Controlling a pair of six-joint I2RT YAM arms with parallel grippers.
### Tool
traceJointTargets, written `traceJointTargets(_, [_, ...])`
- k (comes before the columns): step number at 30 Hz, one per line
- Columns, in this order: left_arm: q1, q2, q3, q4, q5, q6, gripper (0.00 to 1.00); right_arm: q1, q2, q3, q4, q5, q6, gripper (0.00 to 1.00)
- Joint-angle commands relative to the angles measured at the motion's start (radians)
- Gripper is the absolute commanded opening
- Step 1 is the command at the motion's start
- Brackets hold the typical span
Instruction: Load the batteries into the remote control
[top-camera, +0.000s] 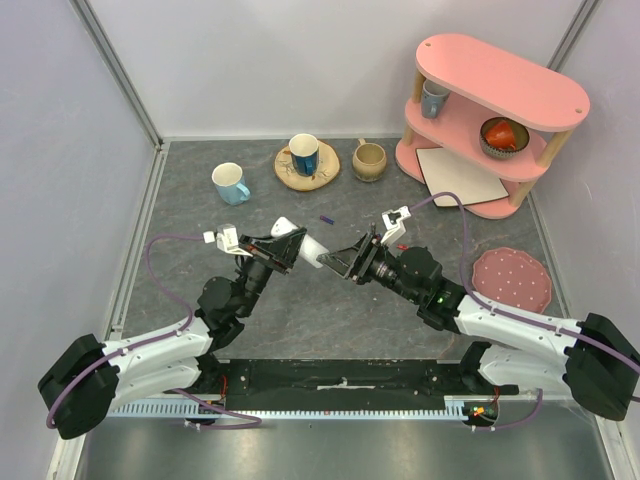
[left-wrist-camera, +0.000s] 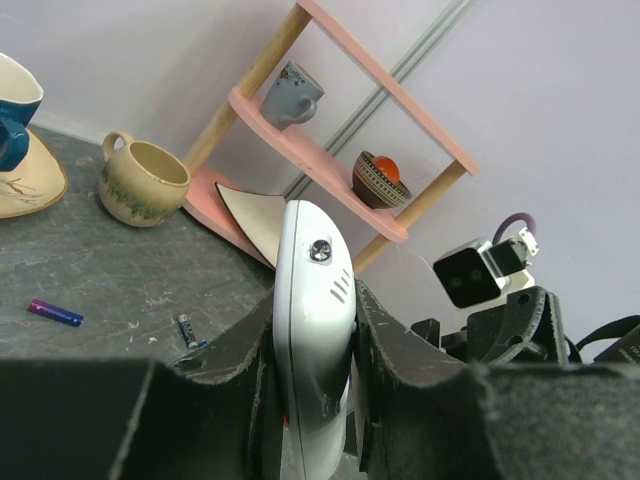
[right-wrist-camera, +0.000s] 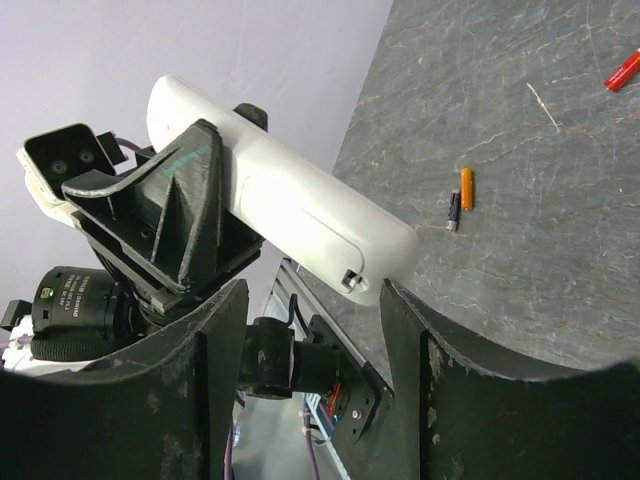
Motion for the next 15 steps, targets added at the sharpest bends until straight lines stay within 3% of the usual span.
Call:
traceJointTargets(1, [-0.003, -0.006, 0.035, 0.004, -0.033, 0.021, 0.02, -0.005, -0.017, 0.053, 0.009, 0.006, -0.022, 0.63])
traceJointTargets(15, [-0.003, -0.009, 0.032, 0.016, -0.007, -0.004, 0.02, -0.005, 0.016, 0.056, 0.037, -0.018, -0.013, 0.63])
